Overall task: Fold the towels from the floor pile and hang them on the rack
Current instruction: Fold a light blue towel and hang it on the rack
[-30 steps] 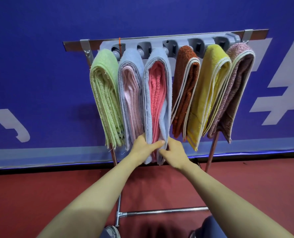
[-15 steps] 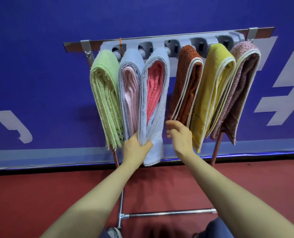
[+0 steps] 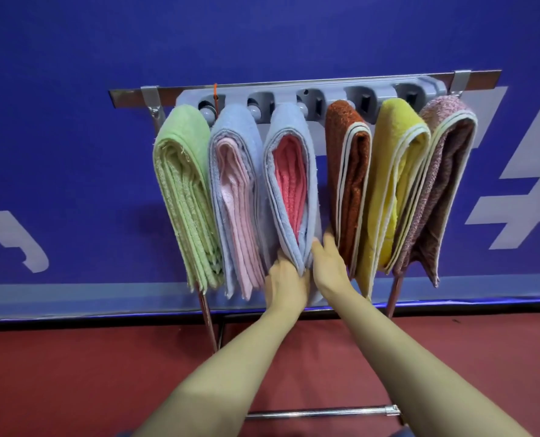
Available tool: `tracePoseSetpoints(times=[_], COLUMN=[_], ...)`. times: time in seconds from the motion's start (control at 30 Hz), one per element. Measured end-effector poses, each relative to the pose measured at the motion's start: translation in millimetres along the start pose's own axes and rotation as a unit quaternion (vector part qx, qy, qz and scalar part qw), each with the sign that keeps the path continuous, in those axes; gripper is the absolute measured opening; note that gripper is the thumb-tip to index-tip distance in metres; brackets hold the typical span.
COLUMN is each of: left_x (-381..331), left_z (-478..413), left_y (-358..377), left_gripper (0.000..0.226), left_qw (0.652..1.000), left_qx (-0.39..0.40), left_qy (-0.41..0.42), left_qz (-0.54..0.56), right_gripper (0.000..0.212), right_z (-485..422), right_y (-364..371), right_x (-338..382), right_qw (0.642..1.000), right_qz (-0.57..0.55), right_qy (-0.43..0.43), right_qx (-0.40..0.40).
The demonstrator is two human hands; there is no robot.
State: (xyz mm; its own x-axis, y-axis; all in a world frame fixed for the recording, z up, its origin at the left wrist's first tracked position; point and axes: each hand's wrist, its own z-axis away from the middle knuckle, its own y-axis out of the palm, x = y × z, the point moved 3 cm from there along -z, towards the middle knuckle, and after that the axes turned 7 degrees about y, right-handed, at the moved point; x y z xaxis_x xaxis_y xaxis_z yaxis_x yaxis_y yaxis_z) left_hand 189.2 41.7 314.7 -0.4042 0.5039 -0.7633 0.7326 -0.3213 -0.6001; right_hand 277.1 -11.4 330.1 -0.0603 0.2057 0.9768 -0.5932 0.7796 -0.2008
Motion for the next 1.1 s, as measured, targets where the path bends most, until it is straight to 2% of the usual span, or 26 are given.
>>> tracePoseSetpoints(times=[0.2,0.27,0.33,0.37,0.43,0.5,0.57,0.63,0.7,0.77,0.83,0.93,1.03,1.1], left_x=[-4,0,6,10,27,33,36,40,45,54,57,51,51,55], left_z=[-19,-23,-23,-24,-31,-34,-34,-34,-34,-37,-38,-38,-38,-40], left_y=[5,2,1,0,-1,-8,-19,-28,-32,-27,-24,-27,-33,-33], left_gripper=[0.049,0.054,0.059,0.06,0.063,0.055,0.031,0.013,0.015,0.016,0.022,0.034,0.032,0.034], left_qw=[0.994,0.997,0.997,0.987,0.956,0.938,0.944,0.955,0.965,0.971,0.966,0.955,0.935,0.934], left_qx=[-0.009,0.008,0.031,0.041,0.01,-0.007,-0.026,-0.076,-0.095,-0.062,-0.032,-0.006,0.011,0.025], left_qy=[-0.054,-0.045,-0.038,-0.045,-0.075,-0.086,-0.079,-0.077,-0.07,-0.067,-0.068,-0.078,-0.105,-0.107], left_qz=[-0.092,-0.068,0.062,0.146,0.282,0.336,0.319,0.277,0.233,0.221,0.246,0.287,0.338,0.34], right_gripper=[0.054,0.062,0.072,0.07,0.061,0.048,0.041,0.044,0.043,0.053,0.061,0.058,0.059,0.057], right_z=[-6,-10,-17,-23,-24,-23,-18,-12,-8,-2,4,4,1,0], right_y=[10,16,18,19,20,22,25,29,35,45,54,56,50,46], right_x=[-5,-7,-9,-12,-10,-5,0,4,2,2,2,4,5,6], right_qw=[0.992,0.99,0.993,0.993,0.992,0.994,0.997,0.987,0.976,0.973,0.978,0.986,0.987,0.986], right_qz=[-0.036,-0.035,-0.046,-0.044,-0.046,-0.031,0.036,0.138,0.195,0.208,0.184,0.137,0.131,0.135], right_qy=[-0.043,-0.048,-0.03,-0.029,-0.019,-0.027,-0.053,-0.085,-0.087,-0.091,-0.097,-0.078,-0.053,-0.048], right_qx=[0.113,0.124,0.109,0.11,0.114,0.105,0.053,-0.016,-0.05,-0.037,-0.024,-0.047,-0.071,-0.087])
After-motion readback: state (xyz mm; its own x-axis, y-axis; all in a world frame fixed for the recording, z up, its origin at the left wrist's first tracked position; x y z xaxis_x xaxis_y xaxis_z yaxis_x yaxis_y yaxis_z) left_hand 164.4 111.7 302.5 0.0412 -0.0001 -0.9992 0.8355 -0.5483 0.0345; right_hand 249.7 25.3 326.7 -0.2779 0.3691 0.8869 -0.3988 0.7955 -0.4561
